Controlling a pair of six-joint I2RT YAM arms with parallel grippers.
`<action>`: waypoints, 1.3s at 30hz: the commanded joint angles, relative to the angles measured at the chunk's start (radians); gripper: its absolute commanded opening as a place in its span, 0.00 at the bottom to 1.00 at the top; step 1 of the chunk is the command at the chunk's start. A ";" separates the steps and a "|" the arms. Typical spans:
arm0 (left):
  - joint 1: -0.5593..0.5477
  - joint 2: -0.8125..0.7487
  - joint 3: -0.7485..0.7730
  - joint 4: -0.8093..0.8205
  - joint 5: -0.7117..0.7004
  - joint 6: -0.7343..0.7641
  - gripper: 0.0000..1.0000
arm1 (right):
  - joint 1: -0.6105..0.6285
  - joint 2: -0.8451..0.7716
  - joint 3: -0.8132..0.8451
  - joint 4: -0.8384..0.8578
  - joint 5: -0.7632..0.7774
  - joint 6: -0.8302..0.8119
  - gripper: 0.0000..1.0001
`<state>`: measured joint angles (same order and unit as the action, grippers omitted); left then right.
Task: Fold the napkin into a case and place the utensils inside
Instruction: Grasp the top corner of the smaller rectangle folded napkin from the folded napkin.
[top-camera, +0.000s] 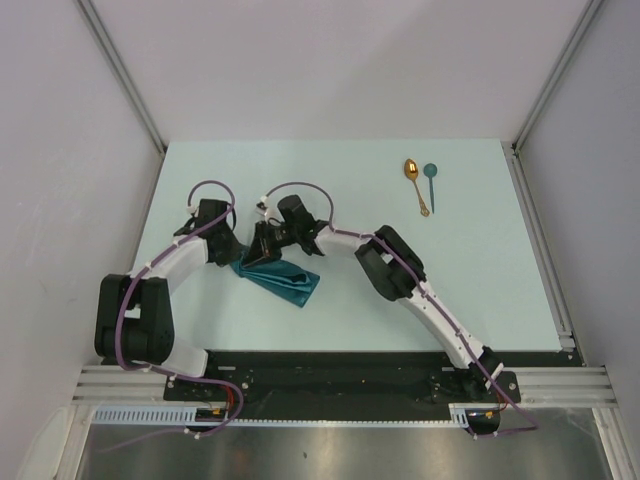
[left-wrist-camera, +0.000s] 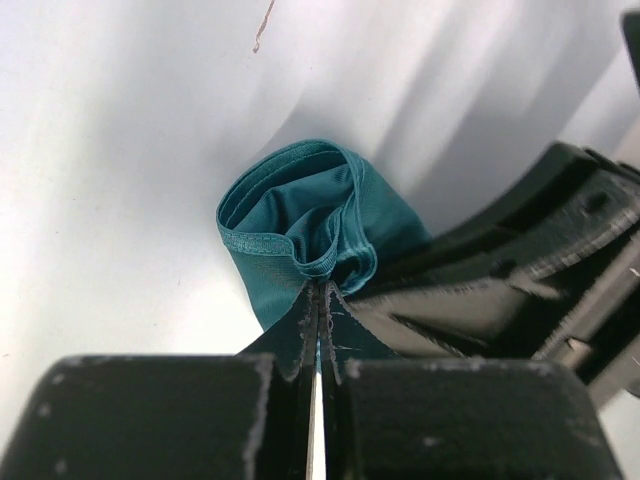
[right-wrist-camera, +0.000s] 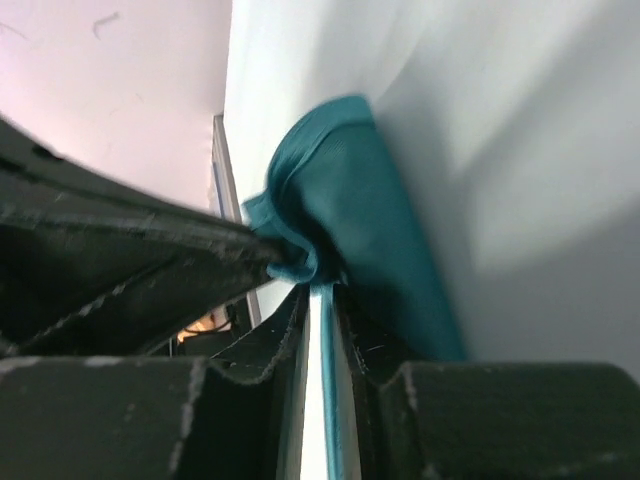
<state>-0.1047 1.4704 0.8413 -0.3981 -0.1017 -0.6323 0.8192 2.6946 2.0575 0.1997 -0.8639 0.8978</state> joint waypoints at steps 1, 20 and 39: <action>-0.007 -0.025 0.002 0.007 -0.015 -0.024 0.00 | -0.020 -0.143 -0.072 0.026 0.003 -0.036 0.20; -0.007 -0.056 0.007 -0.004 -0.012 -0.018 0.00 | -0.023 -0.010 0.102 -0.060 0.029 -0.065 0.14; -0.009 -0.036 -0.054 0.079 0.025 -0.060 0.00 | 0.043 0.082 0.184 -0.045 0.051 -0.007 0.09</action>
<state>-0.1055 1.4372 0.8032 -0.3729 -0.0944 -0.6571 0.8436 2.7445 2.1670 0.1452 -0.8307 0.8795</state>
